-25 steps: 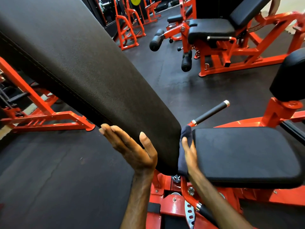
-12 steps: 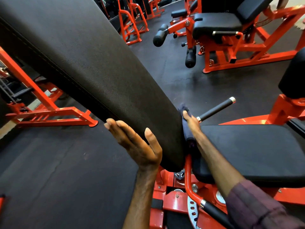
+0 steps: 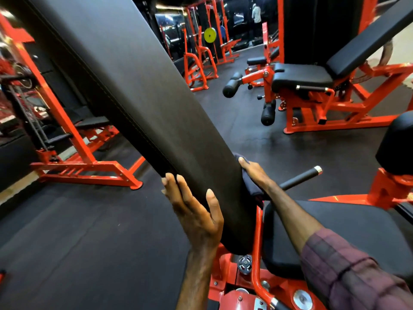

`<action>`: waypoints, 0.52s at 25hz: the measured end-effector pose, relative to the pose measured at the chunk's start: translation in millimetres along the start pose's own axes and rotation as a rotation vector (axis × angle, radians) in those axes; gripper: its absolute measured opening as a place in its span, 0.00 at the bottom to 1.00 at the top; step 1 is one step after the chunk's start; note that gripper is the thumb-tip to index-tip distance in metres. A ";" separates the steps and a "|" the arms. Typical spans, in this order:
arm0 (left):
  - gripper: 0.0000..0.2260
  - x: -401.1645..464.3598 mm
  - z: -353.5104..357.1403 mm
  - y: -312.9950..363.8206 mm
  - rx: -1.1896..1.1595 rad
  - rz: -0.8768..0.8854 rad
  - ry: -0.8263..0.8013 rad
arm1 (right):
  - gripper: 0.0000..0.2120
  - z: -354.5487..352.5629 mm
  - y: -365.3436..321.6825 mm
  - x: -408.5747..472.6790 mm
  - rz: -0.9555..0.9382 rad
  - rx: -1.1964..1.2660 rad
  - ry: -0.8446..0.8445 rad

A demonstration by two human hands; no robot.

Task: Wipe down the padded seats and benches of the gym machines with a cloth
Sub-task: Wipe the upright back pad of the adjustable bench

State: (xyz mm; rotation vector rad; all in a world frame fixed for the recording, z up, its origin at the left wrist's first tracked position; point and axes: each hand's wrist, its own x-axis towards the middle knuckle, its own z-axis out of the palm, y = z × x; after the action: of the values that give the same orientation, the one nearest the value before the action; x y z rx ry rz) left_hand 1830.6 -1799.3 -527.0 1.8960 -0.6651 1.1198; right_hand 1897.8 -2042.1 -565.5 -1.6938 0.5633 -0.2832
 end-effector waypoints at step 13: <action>0.37 169.8 -39.0 4.9 -0.039 0.126 0.085 | 0.23 9.1 -98.9 1.3 -0.199 0.169 -0.029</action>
State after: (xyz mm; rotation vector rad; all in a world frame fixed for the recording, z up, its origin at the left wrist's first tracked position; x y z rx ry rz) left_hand 1888.3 -1774.5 -364.4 1.7831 -0.7614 1.2503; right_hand 1923.9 -2023.7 -471.5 -1.5883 0.3400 -0.4365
